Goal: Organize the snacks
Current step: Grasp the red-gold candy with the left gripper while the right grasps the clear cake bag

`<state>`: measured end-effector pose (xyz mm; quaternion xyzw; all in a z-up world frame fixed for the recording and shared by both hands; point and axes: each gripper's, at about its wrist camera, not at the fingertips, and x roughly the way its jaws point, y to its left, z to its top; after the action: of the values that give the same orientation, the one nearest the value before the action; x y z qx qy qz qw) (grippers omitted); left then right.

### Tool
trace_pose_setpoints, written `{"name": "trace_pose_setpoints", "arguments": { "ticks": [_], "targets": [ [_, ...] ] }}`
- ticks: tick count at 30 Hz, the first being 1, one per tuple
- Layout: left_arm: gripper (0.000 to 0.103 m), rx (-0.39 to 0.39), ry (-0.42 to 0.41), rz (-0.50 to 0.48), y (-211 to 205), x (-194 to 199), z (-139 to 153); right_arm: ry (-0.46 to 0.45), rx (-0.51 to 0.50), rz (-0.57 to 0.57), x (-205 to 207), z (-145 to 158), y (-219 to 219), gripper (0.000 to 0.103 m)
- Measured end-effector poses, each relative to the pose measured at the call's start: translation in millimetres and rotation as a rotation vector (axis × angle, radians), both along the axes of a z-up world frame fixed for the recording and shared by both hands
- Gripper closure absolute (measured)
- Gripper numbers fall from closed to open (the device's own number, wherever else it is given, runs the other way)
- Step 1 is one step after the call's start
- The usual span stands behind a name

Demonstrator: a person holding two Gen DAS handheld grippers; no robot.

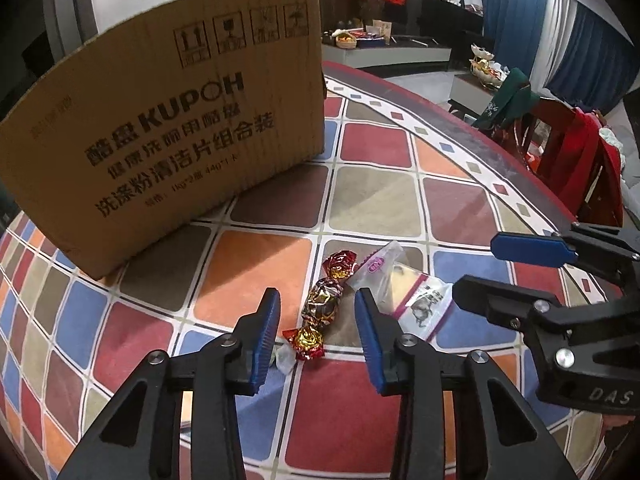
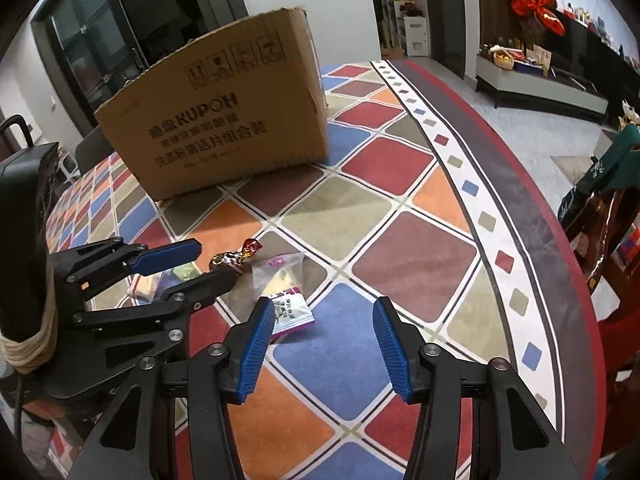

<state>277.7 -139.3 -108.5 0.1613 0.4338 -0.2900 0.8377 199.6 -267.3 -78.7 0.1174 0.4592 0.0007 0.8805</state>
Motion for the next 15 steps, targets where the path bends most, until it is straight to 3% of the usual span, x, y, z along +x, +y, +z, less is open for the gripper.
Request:
{"name": "trace_pose_setpoints", "arguments": {
  "ticks": [4, 8, 15],
  "targets": [
    [0.070, -0.003, 0.016, 0.005, -2, 5, -5, 0.013, 0.016, 0.007, 2, -4, 2, 0.051],
    [0.081, -0.003, 0.034, 0.003, -4, 8, -10, 0.022, 0.022, 0.019, 3, -5, 5, 0.051],
    [0.081, -0.017, 0.020, 0.047, 6, 0, 2, 0.023, 0.032, 0.055, 4, -4, 10, 0.051]
  ]
}}
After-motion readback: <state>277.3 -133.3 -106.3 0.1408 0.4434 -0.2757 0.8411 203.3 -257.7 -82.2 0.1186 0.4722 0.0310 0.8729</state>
